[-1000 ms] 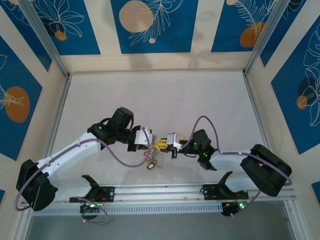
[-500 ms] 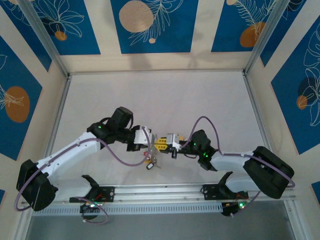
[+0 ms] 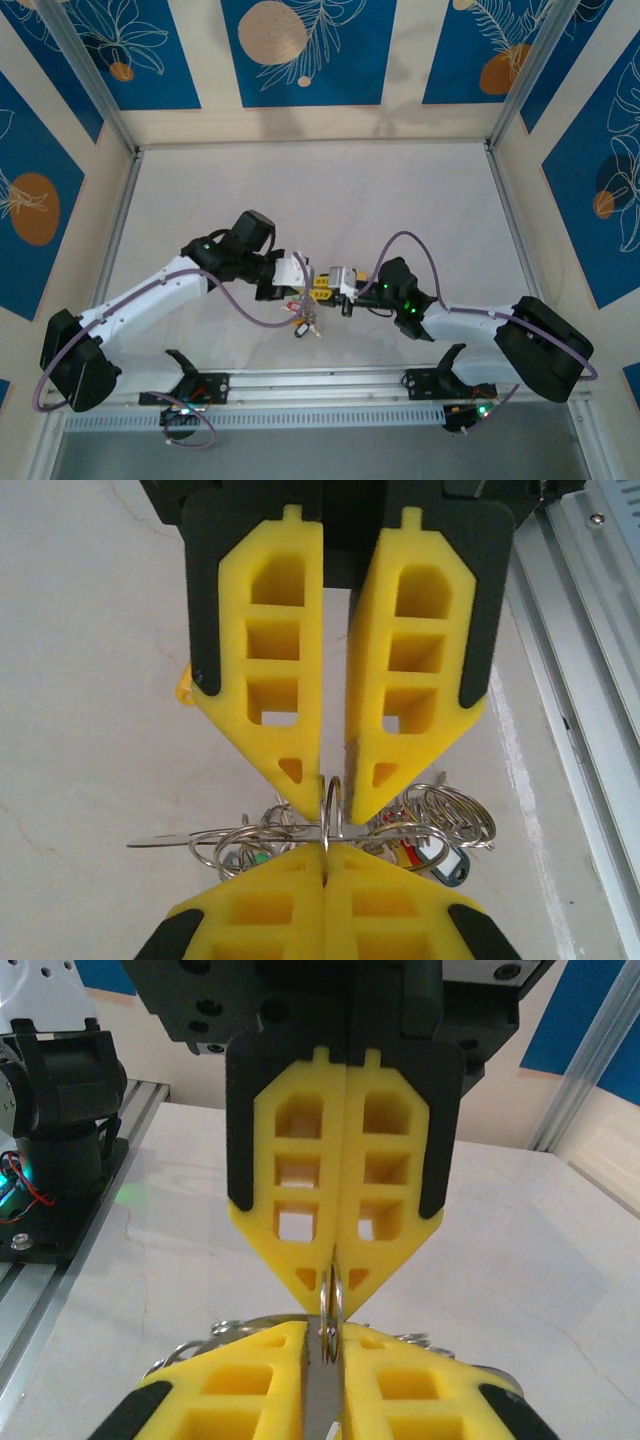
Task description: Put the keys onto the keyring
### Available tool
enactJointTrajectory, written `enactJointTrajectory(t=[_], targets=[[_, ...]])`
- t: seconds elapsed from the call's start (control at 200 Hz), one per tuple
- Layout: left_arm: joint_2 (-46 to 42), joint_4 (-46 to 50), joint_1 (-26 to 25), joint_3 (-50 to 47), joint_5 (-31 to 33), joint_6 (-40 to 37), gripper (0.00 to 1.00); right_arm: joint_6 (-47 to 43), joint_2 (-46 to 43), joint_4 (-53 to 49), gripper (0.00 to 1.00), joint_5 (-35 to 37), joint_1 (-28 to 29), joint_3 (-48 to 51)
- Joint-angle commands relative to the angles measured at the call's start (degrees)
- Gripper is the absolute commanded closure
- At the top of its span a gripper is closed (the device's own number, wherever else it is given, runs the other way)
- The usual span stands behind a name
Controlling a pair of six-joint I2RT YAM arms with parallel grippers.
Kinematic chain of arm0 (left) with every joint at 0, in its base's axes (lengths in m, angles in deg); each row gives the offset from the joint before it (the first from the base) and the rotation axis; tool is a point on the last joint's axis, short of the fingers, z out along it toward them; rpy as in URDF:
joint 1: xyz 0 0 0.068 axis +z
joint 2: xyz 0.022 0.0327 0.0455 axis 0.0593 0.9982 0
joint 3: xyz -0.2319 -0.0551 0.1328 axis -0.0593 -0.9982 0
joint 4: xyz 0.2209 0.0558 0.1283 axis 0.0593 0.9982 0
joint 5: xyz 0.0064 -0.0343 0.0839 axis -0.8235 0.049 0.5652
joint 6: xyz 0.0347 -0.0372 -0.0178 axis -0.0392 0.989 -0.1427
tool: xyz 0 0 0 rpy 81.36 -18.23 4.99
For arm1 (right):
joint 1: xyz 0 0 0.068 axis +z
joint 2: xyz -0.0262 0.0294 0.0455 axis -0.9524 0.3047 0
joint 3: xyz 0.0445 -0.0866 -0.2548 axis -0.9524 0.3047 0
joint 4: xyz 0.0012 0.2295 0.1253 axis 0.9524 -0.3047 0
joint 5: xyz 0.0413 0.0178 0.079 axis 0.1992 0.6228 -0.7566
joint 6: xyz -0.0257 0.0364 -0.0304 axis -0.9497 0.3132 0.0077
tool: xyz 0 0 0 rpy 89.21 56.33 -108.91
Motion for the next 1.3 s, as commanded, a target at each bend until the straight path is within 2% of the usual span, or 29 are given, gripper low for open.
enactJointTrajectory(t=[0.0,0.125,0.2,0.235,0.33,0.46,0.535,0.825,1.17,1.295], targets=[[0.61,3.15,-0.53,1.99,0.56,-1.04,1.00,-0.89,0.79,0.79,0.86,1.23,0.50,-1.66],[0.96,3.50,-0.48,1.96,0.54,-1.54,1.00,-0.93,1.08,0.68,0.86,0.54,0.41,-2.10],[1.32,4.07,-0.50,2.53,0.15,-1.32,1.00,-0.80,1.09,0.54,0.91,0.40,0.35,-2.11],[1.45,4.40,-0.54,2.83,0.15,-1.23,1.00,-0.75,1.12,0.72,1.00,0.08,0.40,-2.11],[1.08,3.11,-0.47,2.25,0.34,-0.18,1.00,-0.16,1.43,2.74,1.00,-1.49,0.08,-1.48],[-1.93,-3.42,0.40,-1.48,-3.01,4.00,0.78,3.66,1.87,10.92,1.00,-2.83,-0.90,0.97],[-3.57,-6.31,1.23,-3.30,-5.09,5.76,0.75,4.34,1.78,12.41,1.00,-3.42,-0.97,1.45],[-5.42,-9.22,4.00,-4.74,-9.80,7.66,0.77,5.84,2.09,16.67,1.00,-4.81,-1.87,2.38],[-5.26,-9.25,4.21,-4.64,-15.68,5.92,0.77,7.04,3.03,19.66,1.00,-4.63,-2.00,2.59],[-3.21,-5.13,4.21,-2.49,-16.67,3.77,0.85,7.59,3.13,21.40,1.00,-4.06,-2.13,2.97]])
